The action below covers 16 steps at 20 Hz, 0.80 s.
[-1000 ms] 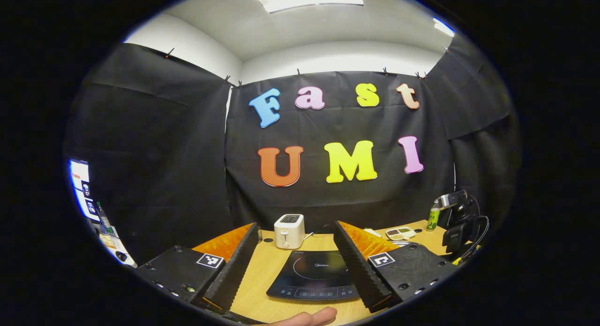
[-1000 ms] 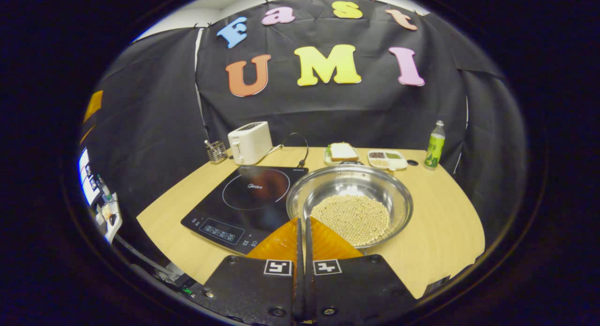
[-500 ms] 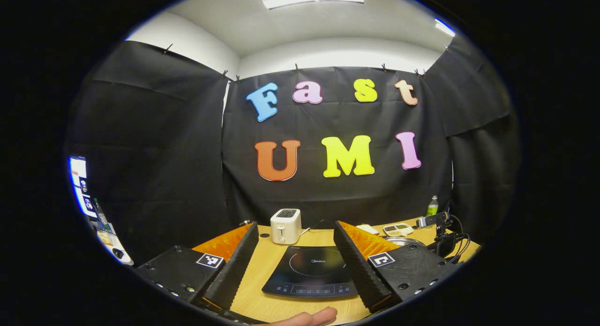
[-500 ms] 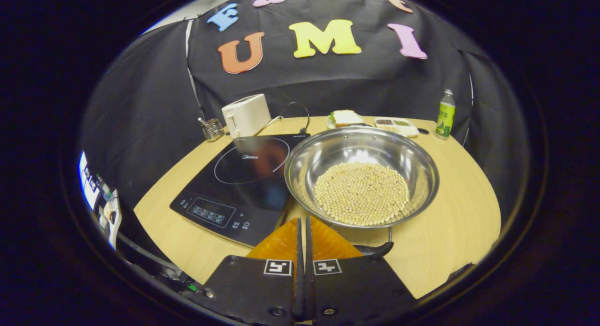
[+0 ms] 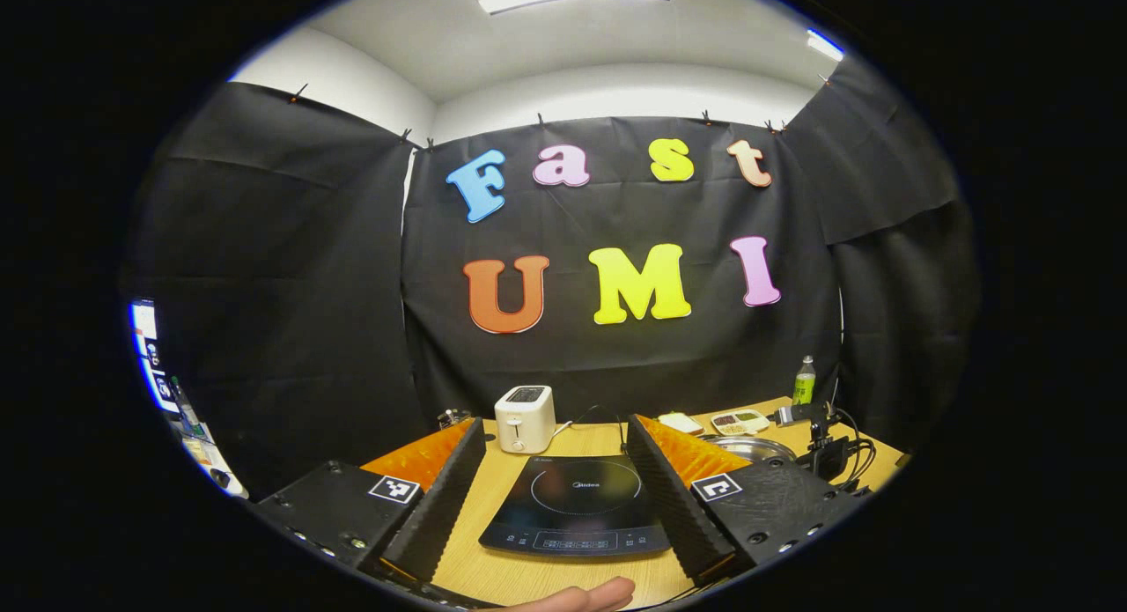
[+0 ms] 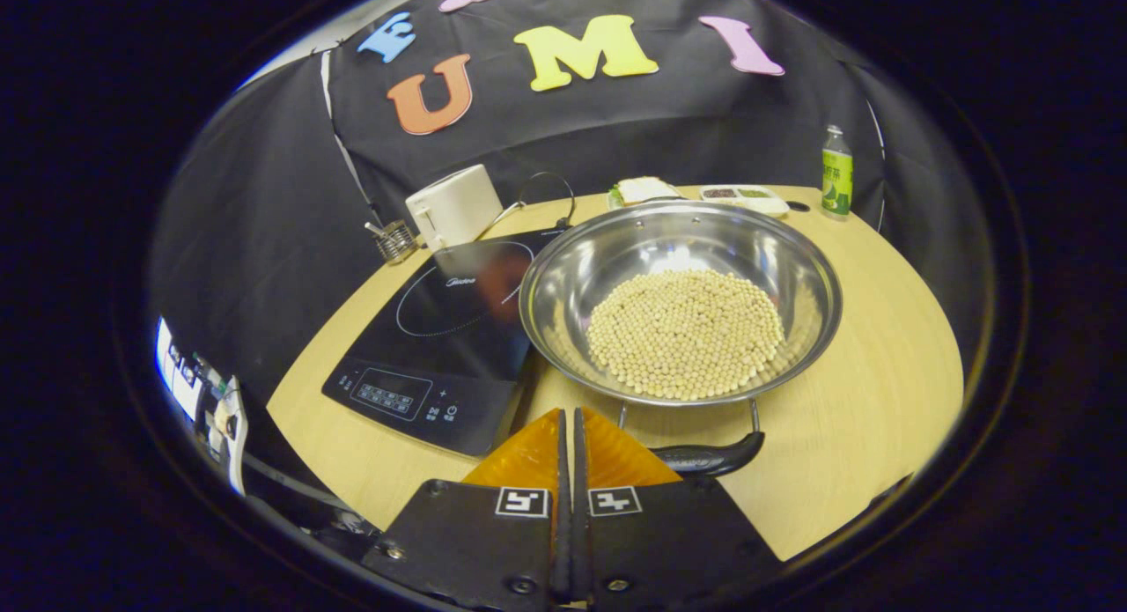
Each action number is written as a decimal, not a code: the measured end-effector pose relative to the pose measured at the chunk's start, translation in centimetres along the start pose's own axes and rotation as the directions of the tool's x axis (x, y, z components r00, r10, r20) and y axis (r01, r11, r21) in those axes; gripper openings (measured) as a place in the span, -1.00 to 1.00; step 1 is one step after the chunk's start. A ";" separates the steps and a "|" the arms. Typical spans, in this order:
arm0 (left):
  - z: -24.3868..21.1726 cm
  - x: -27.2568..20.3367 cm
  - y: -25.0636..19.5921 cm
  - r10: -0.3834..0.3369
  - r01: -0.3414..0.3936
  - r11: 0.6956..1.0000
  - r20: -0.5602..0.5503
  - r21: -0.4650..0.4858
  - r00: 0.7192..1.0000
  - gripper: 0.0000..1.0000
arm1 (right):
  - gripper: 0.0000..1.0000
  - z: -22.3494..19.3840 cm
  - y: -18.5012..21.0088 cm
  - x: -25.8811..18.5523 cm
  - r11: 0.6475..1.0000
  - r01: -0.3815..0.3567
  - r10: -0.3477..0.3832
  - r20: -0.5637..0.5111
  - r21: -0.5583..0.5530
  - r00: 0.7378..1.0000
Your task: First push the handle of the pot to place it horizontally, then grasp the pot with both hands and set it on the induction cooktop.
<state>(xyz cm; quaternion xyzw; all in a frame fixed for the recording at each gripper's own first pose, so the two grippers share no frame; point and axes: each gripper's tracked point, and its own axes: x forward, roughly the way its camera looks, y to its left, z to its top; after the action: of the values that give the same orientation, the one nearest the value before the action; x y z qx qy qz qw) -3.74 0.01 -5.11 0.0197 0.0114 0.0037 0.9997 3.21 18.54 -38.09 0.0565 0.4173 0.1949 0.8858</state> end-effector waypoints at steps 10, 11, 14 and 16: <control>-0.1 -0.2 -1.2 -0.033 0.034 0.999 0.010 -0.023 0.999 0.92 | -0.99 -0.3 -4.0 -0.7 0.998 0.057 -0.057 -0.015 -0.017 0.998; -0.1 -0.3 -1.3 -0.037 0.037 0.999 0.010 -0.020 0.999 0.92 | -0.94 -0.2 -4.4 -0.8 0.998 0.062 -0.063 -0.013 -0.024 0.998; -0.2 -0.3 -1.6 -0.042 0.042 0.999 0.008 -0.021 0.999 0.92 | -0.99 -0.3 -5.3 -0.9 0.995 0.076 -0.077 -0.015 -0.059 0.997; -0.3 -0.3 -1.8 -0.046 0.046 0.999 0.006 -0.022 0.999 0.92 | -0.99 -0.3 -6.4 -1.1 0.991 0.098 -0.100 -0.012 -0.091 0.995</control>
<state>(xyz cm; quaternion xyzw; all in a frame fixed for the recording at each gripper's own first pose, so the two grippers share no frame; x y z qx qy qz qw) -4.05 -1.79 -5.50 0.0083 0.0088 -0.0193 0.9997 4.27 12.25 -39.21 -0.0059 0.4178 0.1697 0.8925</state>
